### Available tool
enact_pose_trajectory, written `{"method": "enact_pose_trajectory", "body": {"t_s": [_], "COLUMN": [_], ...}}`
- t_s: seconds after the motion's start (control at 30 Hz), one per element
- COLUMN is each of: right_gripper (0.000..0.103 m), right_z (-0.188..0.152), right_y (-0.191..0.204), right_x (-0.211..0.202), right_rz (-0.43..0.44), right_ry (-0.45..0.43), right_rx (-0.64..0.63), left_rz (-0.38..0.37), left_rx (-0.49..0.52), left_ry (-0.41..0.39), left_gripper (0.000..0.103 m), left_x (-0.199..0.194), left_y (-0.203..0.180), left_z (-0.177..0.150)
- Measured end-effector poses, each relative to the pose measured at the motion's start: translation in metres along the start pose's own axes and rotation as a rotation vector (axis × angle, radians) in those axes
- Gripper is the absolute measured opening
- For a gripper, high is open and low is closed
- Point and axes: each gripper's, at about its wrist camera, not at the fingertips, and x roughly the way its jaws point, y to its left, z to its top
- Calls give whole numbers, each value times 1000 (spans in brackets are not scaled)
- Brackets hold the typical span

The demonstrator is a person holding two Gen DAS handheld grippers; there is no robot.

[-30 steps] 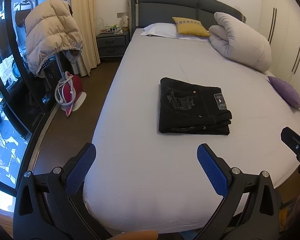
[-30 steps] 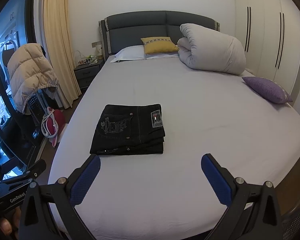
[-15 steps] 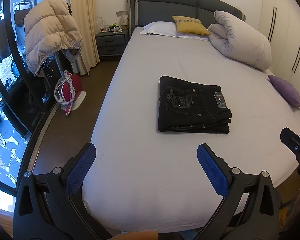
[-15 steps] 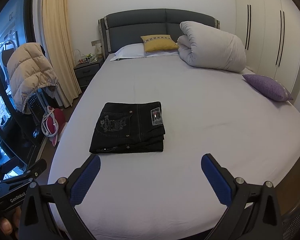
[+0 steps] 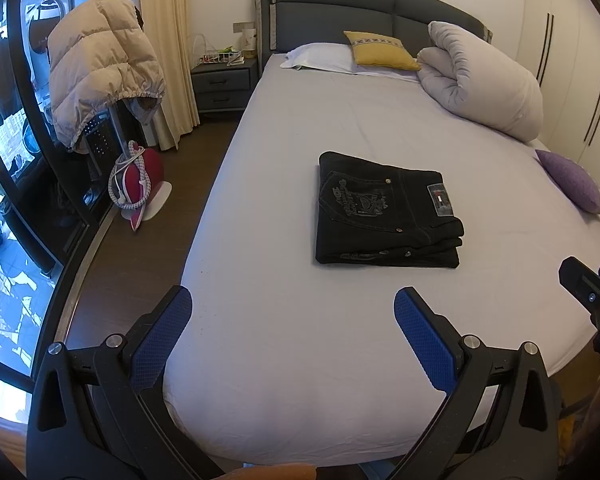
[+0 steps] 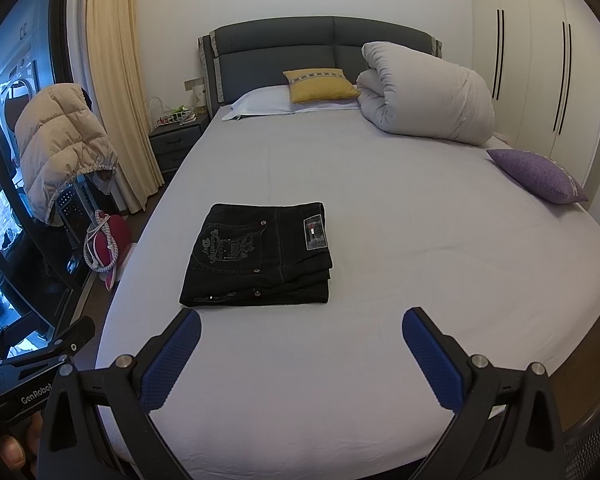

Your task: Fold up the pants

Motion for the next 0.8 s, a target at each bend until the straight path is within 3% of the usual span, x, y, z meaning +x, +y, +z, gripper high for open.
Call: {"method": "enact_pose_trajectory", "body": {"t_s": [0.8], "right_gripper": [103], "right_z": [-3], "right_y": [-2], "right_x": [3], "right_rz": [7], "right_ry": [13], "right_rx": [-4], "left_rz": [4], "left_rx": [-6], "left_ry": [7], "left_gripper": [103], "left_x": [2], "left_y": [2], "left_z": [-2]}}
